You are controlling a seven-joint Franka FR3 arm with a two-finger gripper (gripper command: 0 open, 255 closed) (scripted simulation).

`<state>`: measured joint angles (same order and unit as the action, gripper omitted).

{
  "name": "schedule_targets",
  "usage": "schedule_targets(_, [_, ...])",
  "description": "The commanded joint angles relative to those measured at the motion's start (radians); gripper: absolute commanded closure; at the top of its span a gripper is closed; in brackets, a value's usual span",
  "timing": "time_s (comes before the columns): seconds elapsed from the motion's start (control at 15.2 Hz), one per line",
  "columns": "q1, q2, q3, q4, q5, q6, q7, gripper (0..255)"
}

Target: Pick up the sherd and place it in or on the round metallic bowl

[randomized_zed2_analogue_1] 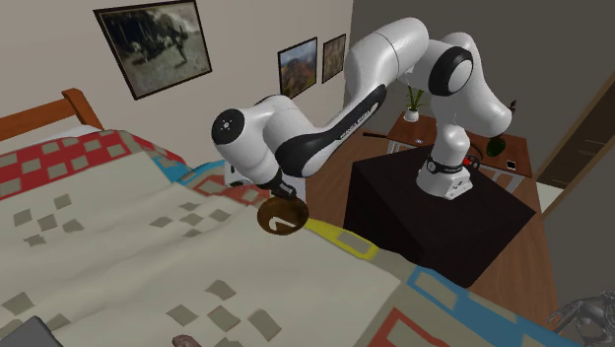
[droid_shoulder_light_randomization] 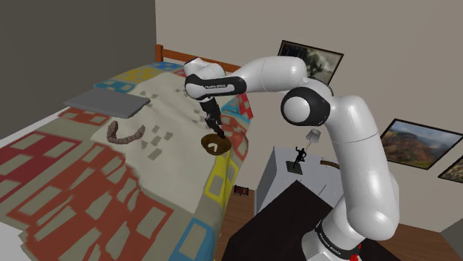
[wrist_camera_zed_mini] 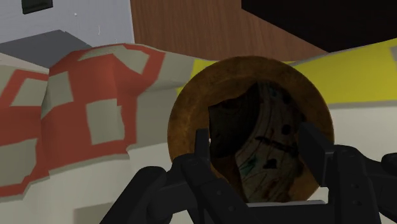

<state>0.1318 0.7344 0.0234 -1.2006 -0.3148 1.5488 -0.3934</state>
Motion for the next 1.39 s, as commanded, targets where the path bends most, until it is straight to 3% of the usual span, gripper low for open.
schedule_targets(0.0, [-0.011, 0.008, -0.004, -0.002, -0.003, 0.014, -0.011, 255])
schedule_targets(1.06, [-0.016, 0.096, -0.005, -0.066, -0.009, 0.160, 0.031, 255])
schedule_targets(1.32, [-0.016, 0.097, -0.005, -0.065, -0.009, 0.160, 0.031, 255])
